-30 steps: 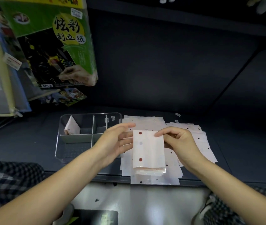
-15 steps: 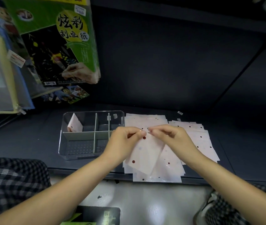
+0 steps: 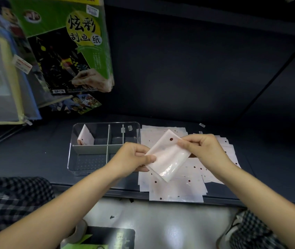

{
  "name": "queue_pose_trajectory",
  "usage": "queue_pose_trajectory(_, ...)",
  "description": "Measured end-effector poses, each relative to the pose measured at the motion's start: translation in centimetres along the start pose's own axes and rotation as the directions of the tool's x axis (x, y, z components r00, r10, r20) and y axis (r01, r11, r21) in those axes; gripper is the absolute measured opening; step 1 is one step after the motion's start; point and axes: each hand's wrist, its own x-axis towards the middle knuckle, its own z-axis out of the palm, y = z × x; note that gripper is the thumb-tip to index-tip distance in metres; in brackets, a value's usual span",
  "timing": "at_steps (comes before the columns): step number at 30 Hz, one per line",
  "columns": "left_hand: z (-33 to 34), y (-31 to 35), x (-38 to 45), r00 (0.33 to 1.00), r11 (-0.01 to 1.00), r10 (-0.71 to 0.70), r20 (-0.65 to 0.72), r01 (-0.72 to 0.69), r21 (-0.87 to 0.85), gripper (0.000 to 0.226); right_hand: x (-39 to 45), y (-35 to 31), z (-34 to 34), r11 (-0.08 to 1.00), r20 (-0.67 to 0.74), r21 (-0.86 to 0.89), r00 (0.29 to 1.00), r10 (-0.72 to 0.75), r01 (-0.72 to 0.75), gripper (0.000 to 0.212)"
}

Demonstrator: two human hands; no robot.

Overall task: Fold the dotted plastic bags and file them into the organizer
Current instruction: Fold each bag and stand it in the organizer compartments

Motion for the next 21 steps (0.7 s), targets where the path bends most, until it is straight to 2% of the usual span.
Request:
queue_pose_trajectory(2, -0.6, -0.3, 0.0, 1.0, 1.0, -0.008, -0.007, 0.008, 0.0, 0.01, 0.0, 0.5, 0.4, 0.999, 0.057, -0.016, 0.997, 0.049, -0.048, 0.012)
queue_pose_trajectory(5, -1.4, -1.0, 0.1, 1.0, 0.994, 0.004, -0.013, -0.003, 0.112, 0.007, 0.2, 1.2, 1.5, 0.981, 0.206, -0.178, 0.972, 0.114, -0.077, 0.011)
queue_pose_trajectory(7, -2.2, -1.5, 0.3, 1.0, 0.99, 0.005, 0.008, -0.006, 0.144, 0.009, 0.7, 1.5, 2.2, 0.973, 0.252, -0.215, 0.958, 0.137, -0.083, 0.013)
queue_pose_trajectory(10, -4.1, -1.8, 0.9, 0.999, 0.994, 0.015, 0.031, -0.018, 0.108, 0.013, 1.9, 1.8, 3.8, 0.98, 0.245, -0.159, 0.956, 0.16, -0.123, 0.009)
queue_pose_trajectory(15, -8.9, -3.4, 3.0, 0.99, 0.992, 0.076, -0.115, -0.064, 0.106, 0.013, 5.3, 2.5, 8.5, 0.975, 0.187, -0.043, 0.957, 0.22, -0.216, 0.014)
queue_pose_trajectory(17, -11.1, -4.7, 3.9, 0.966, 0.983, 0.121, -0.228, -0.086, 0.16, 0.008, 7.1, 2.9, 10.7, 0.975, 0.123, -0.041, 0.967, 0.221, -0.217, 0.011)
queue_pose_trajectory(18, -12.4, -5.7, 4.2, 0.933, 0.962, 0.147, -0.328, -0.057, 0.268, 0.007, 8.1, 3.1, 11.7, 0.976, 0.089, -0.04, 0.973, 0.215, -0.212, 0.01)
queue_pose_trajectory(19, -13.9, -6.9, 4.5, 0.88, 0.899, 0.18, -0.44, 0.034, 0.437, 0.013, 9.1, 3.2, 12.8, 0.977, 0.055, -0.031, 0.976, 0.21, -0.209, 0.011)
queue_pose_trajectory(20, -15.4, -8.1, 4.5, 0.822, 0.786, 0.22, -0.526, 0.17, 0.595, 0.022, 10.2, 3.3, 13.9, 0.978, 0.022, -0.026, 0.978, 0.207, -0.206, 0.011)
queue_pose_trajectory(21, -16.7, -9.3, 4.4, 0.776, 0.671, 0.252, -0.579, 0.291, 0.682, 0.028, 11.3, 3.4, 15.0, 0.979, -0.011, -0.043, 0.98, 0.198, -0.198, 0.011)
